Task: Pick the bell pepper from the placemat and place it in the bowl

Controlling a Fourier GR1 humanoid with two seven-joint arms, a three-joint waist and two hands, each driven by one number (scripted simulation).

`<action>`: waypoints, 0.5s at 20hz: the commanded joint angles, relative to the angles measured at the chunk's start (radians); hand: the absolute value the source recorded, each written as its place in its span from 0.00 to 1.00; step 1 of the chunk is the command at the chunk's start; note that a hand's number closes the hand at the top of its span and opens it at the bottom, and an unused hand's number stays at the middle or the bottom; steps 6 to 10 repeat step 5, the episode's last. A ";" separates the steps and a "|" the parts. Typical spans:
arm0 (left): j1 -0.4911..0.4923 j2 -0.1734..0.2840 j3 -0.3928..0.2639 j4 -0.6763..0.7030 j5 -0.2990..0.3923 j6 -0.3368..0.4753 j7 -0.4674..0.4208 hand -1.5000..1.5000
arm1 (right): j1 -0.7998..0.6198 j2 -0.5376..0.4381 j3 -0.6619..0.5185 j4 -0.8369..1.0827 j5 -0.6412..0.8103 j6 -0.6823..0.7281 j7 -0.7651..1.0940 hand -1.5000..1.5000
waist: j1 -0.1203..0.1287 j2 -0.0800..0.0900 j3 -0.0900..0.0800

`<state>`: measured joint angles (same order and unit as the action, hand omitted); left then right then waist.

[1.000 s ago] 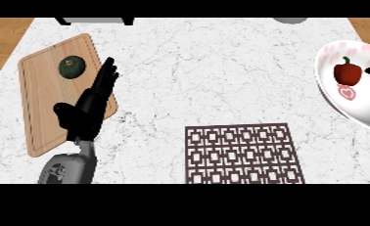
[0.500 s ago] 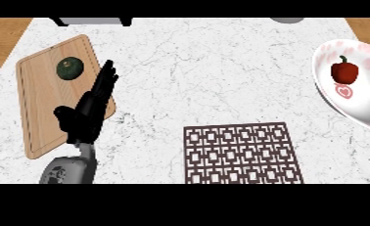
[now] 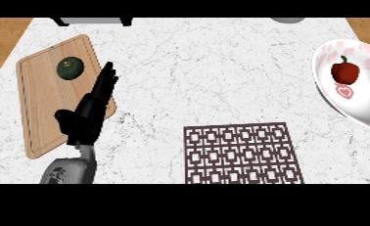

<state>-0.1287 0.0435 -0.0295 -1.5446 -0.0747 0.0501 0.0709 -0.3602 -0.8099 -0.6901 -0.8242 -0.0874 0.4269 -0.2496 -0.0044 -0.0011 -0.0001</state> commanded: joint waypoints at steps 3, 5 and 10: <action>0.045 -0.009 -0.007 -0.067 0.014 -0.004 0.025 0.50 | 0.127 -0.014 -0.017 -0.037 -0.049 0.088 -0.061 0.00 | 0.003 -0.001 0.000; -0.036 0.028 0.038 -0.026 0.034 -0.029 0.046 0.50 | 0.141 0.035 0.004 -0.114 -0.066 0.072 -0.009 0.00 | -0.001 -0.001 0.000; -0.036 0.028 0.038 -0.026 0.034 -0.029 0.046 0.50 | 0.141 0.035 0.004 -0.114 -0.066 0.072 -0.009 0.00 | -0.001 -0.001 0.000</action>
